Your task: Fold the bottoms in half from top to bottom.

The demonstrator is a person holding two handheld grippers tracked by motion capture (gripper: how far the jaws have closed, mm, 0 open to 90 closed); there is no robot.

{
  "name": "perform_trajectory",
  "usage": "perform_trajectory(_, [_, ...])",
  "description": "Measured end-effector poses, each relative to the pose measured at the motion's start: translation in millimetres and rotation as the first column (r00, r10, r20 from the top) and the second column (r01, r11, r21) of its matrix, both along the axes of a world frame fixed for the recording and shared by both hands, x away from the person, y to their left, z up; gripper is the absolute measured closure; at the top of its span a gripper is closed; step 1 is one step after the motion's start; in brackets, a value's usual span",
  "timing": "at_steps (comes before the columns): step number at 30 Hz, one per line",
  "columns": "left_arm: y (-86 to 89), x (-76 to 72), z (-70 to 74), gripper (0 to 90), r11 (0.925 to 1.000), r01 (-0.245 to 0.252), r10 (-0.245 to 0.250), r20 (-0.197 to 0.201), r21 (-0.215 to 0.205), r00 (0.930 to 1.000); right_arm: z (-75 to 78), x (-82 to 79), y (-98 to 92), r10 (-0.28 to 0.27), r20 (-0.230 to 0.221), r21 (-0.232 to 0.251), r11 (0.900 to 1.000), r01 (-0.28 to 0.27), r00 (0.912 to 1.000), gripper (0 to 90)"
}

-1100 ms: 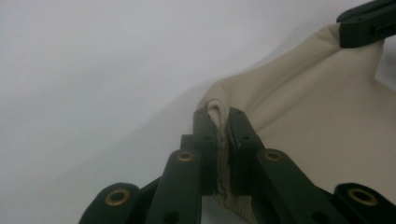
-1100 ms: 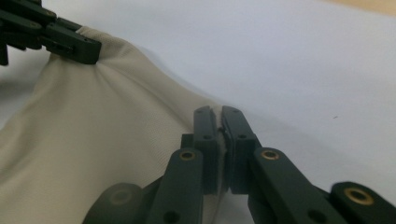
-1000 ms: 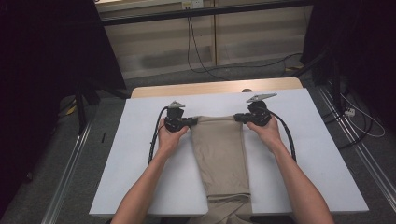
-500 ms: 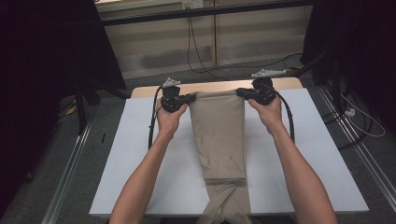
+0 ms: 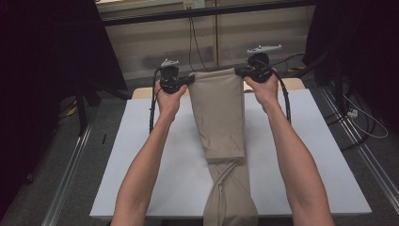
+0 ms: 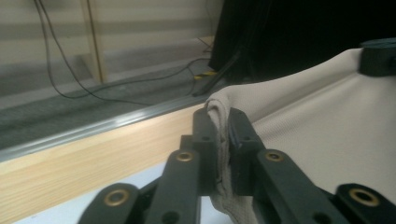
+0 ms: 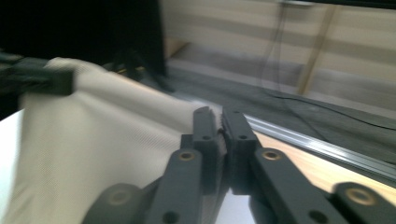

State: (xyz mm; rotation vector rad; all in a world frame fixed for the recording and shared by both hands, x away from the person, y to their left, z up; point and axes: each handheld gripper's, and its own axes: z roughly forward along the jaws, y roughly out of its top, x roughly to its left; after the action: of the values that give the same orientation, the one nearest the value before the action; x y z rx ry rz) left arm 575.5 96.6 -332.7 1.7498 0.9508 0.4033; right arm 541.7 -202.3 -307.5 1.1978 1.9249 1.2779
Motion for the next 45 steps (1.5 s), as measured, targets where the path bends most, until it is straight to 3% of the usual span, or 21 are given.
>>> perform_trajectory(1, [-1.1, 2.4, -3.3, 78.2, 0.9997, -0.023, 0.023, -0.018, 0.011, 0.9996, -2.5, 2.5, 0.6, -0.035, 0.006, -0.005, 0.999, 0.035, 0.9994, 74.9])
perform_trajectory(2, [-1.6, 3.4, -7.5, 61.0, 0.9976, -0.063, 0.064, -0.012, 0.027, 0.9979, -5.8, 4.2, 1.2, -0.084, 0.010, -0.010, 0.996, 0.084, 0.9964, 55.2])
perform_trajectory(3, [-1.1, 3.8, -11.6, 44.6, 0.9964, -0.076, 0.077, -0.025, 0.038, 0.9967, -9.6, 5.6, 0.5, -0.121, -0.008, -0.001, 0.993, 0.121, 0.9926, 43.5])
perform_trajectory(4, [-0.2, 3.5, -16.2, 42.5, 0.9978, -0.057, 0.058, -0.039, 0.036, 0.9976, -13.6, 6.3, -0.8, -0.124, -0.032, 0.008, 0.992, 0.125, 0.9917, 42.3])
perform_trajectory(5, [-0.3, 2.0, -20.1, 42.0, 0.9960, -0.057, 0.060, -0.041, 0.068, 0.9973, -17.4, 5.6, -1.5, -0.112, -0.045, 0.003, 0.994, 0.112, 0.9927, 41.7])
perform_trajectory(7, [1.3, -2.8, -26.6, 31.4, 0.9933, -0.062, 0.066, -0.037, 0.098, 0.9971, -24.1, 0.2, -3.2, -0.105, -0.033, -0.013, 0.994, 0.105, 0.9939, 39.0])
perform_trajectory(11, [5.7, -18.2, -38.5, 23.9, 0.9940, -0.046, 0.051, -0.039, 0.099, 0.9980, -37.9, -17.7, -7.3, -0.055, -0.047, 0.002, 0.998, 0.055, 0.9974, 38.4])
perform_trajectory(14, [10.3, -34.9, -47.4, 20.3, 0.9948, -0.028, 0.032, -0.039, 0.098, 0.9987, -49.9, -41.6, -4.6, 0.004, -0.056, -0.001, 1.000, -0.004, 0.9984, 38.7])
perform_trajectory(16, [13.9, -48.9, -54.3, 17.1, 0.9975, -0.016, 0.019, -0.038, 0.068, 0.9991, -58.6, -58.2, -2.6, 0.044, -0.067, 0.002, 0.999, -0.044, 0.9968, 40.6])
perform_trajectory(19, [18.5, -72.3, -64.5, 15.8, 0.9957, 0.016, -0.013, -0.025, 0.091, 0.9996, -69.9, -83.6, -1.4, 0.088, -0.062, 0.034, 0.996, -0.086, 0.9942, 43.5])
perform_trajectory(21, [21.8, -87.7, -68.6, 14.3, 0.9947, 0.035, -0.032, -0.027, 0.097, 0.9991, -78.5, -101.8, 1.0, 0.116, -0.072, 0.026, 0.993, -0.115, 0.9906, 46.3])
perform_trajectory(26, [28.7, -127.1, -74.5, 14.2, 0.9900, 0.062, -0.064, 0.007, 0.127, 0.9979, -98.7, -148.9, 6.4, 0.231, -0.090, 0.037, 0.973, -0.229, 0.9688, 55.0])
perform_trajectory(29, [29.6, -151.7, -81.4, 14.8, 0.9899, 0.086, -0.088, 0.005, 0.113, 0.9962, -107.3, -173.4, 14.1, 0.274, -0.104, 0.025, 0.962, -0.273, 0.9560, 57.3])
perform_trajectory(33, [25.9, -177.9, -84.3, 14.8, 0.9779, 0.152, -0.152, -0.014, 0.143, 0.9883, -116.7, -207.6, 30.1, 0.330, -0.137, 0.038, 0.944, -0.328, 0.9341, 57.2])
perform_trajectory(34, [26.6, -184.5, -83.7, 14.9, 0.9769, 0.162, -0.160, -0.020, 0.140, 0.9868, -118.5, -218.7, 35.5, 0.366, -0.146, 0.034, 0.930, -0.365, 0.9192, 58.1])
perform_trajectory(36, [29.8, -195.6, -82.2, 14.8, 0.9750, 0.177, -0.176, -0.019, 0.134, 0.9842, -119.4, -235.4, 43.3, 0.401, -0.153, 0.012, 0.915, -0.404, 0.9034, 62.8])
perform_trajectory(38, [34.6, -209.2, -83.1, 14.9, 0.9754, 0.175, -0.174, -0.018, 0.135, 0.9846, -120.8, -254.4, 53.4, 0.453, -0.166, 0.009, 0.889, -0.458, 0.8757, 64.6])
perform_trajectory(41, [41.3, -224.5, -93.1, 15.2, 0.9746, 0.172, -0.173, -0.004, 0.144, 0.9848, -123.9, -270.2, 65.8, 0.486, -0.164, -0.001, 0.870, -0.493, 0.8586, 66.4])
perform_trajectory(43, [41.5, -226.9, -100.6, 15.6, 0.9712, 0.173, -0.171, -0.029, 0.163, 0.9848, -126.7, -273.3, 77.4, 0.495, -0.166, -0.030, 0.862, -0.507, 0.8527, 65.8])
perform_trajectory(44, [39.9, -227.1, -103.3, 15.6, 0.9702, 0.175, -0.170, -0.041, 0.167, 0.9845, -128.6, -272.5, 83.6, 0.507, -0.171, -0.046, 0.853, -0.521, 0.8450, 65.6])
perform_trajectory(45, [37.9, -227.0, -105.2, 15.6, 0.9676, 0.180, -0.174, -0.048, 0.177, 0.9835, -131.3, -270.8, 89.3, 0.506, -0.170, -0.070, 0.850, -0.522, 0.8457, 64.6])
